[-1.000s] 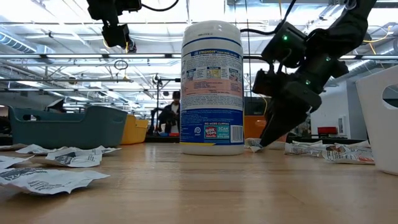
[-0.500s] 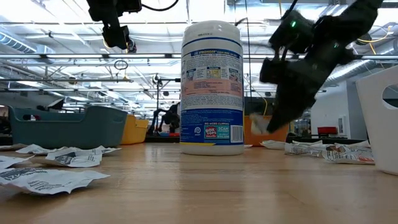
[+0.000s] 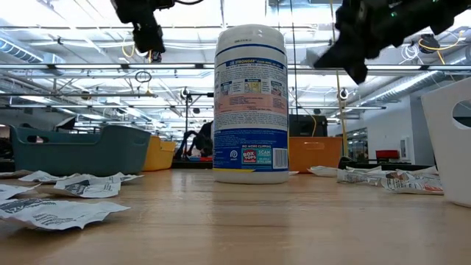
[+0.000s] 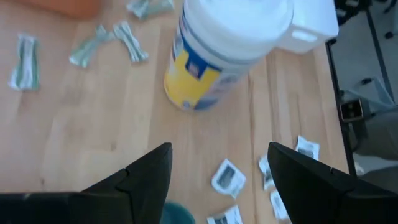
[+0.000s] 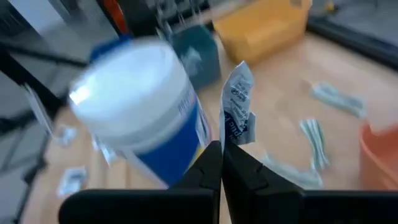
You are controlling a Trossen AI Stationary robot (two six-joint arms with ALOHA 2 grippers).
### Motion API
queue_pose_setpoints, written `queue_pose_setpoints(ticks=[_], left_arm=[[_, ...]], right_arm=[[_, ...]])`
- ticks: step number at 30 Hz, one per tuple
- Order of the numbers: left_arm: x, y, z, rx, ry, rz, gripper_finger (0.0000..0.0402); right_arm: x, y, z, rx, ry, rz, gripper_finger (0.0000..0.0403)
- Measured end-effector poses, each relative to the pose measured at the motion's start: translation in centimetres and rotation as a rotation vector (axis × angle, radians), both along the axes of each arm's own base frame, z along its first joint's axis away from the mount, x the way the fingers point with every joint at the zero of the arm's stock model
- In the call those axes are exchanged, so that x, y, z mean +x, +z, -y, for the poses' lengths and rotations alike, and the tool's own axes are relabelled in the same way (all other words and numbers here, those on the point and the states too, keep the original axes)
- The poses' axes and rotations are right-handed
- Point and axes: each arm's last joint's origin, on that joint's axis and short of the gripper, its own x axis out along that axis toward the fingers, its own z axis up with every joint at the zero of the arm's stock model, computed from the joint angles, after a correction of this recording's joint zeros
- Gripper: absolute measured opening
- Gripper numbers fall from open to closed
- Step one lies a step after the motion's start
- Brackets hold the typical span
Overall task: Pick & Place First Aid Supplies
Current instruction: Put the blue pad into the blue bin
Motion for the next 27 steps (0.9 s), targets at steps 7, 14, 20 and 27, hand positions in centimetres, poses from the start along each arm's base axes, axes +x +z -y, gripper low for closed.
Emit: queue_pose_setpoints(ticks=[7, 14, 20, 27], left_arm=[[1.4, 1.3, -0.4, 0.053, 0.010, 0.197, 0.0271], [2.8, 3.0, -0.1, 0.134, 0.016, 0.402, 0.0271], [3.6, 4.0, 1.2, 0.185, 0.006, 0.509, 0.0271], [4.3, 4.7, 2.2, 0.183, 0.042, 0.582, 0.0271]], right_arm=[[2.2, 3.7, 0.1, -0.062, 0.023, 0.087, 0.0000], [6.8, 8.5, 0.2, -0.103, 0.130, 0.157, 0.0000], [10.0, 11.2, 0.2, -0.151, 0.184, 0.199, 0.0000], [12.9, 11.0, 0.1, -0.153, 0.288, 0.178, 0.0000]])
